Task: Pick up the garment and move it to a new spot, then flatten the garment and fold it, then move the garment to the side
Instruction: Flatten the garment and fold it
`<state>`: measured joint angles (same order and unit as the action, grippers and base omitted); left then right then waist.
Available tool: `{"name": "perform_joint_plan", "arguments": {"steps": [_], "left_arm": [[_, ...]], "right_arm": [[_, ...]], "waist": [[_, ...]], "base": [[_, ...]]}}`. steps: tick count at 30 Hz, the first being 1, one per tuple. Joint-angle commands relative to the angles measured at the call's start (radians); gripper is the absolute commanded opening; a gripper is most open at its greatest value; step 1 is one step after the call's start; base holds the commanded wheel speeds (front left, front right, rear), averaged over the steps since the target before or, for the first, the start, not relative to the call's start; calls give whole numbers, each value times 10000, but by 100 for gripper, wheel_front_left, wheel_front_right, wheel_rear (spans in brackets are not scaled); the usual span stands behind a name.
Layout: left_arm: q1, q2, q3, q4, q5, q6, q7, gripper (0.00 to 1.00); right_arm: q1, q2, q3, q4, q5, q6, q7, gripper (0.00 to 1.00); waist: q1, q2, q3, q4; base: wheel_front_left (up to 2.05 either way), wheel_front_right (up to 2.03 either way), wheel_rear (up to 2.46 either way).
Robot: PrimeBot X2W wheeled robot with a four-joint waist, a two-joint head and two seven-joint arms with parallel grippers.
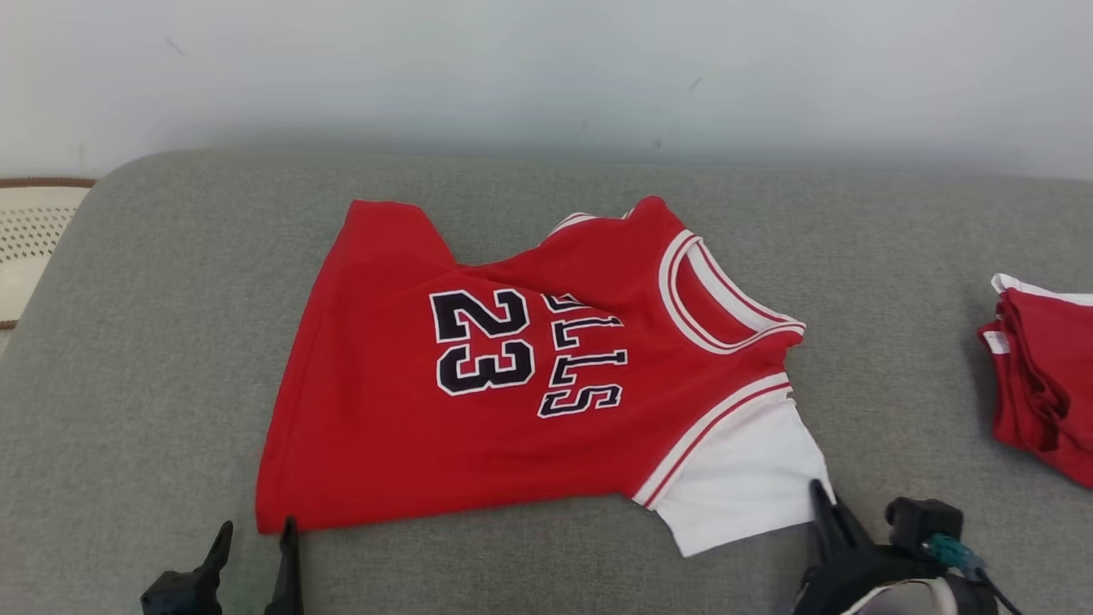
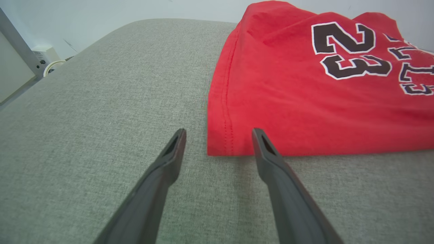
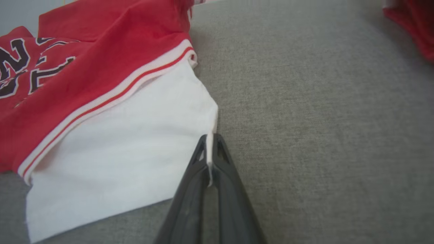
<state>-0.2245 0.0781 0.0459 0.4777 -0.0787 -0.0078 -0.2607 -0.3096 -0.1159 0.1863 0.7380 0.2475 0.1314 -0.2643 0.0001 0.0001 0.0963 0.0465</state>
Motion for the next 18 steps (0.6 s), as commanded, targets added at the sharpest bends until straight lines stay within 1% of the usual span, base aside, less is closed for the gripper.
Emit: {"name": "perform_joint_plan", "arguments": {"steps": [1,5,13,15,18], "left_arm": [[190,-40,-29,-25,28,26,-63,100],[321,-64,94,-10,-96,-82,-63,100],[525,-199,138,77,-381,-284,-63,100],[563,-228,71,132,-408,-389,-63,100],[613,-247,34,139,-724,-642,-63,100]], "right_arm": [[268,-170,-138,-98,52,-14,5,0],[630,-351,-499,-615,11,-14,5,0],[1204,-483,-425,-1169,-51,-14,5,0],[1204,-501,-430,-1226,-54,-14,4,0],[1169,-512,-452,-1269,-100,-14,5,0]], "waist": [[-1,-1,-131,-175],[-1,-1,-372,-458],[-1,-1,-514,-880],[-1,-1,-501,-916],[-1,-1,-480,-961]], "base": [[0,0,0],[0,0,0],[0,0,0],[0,0,0],[0,0,0]]}}
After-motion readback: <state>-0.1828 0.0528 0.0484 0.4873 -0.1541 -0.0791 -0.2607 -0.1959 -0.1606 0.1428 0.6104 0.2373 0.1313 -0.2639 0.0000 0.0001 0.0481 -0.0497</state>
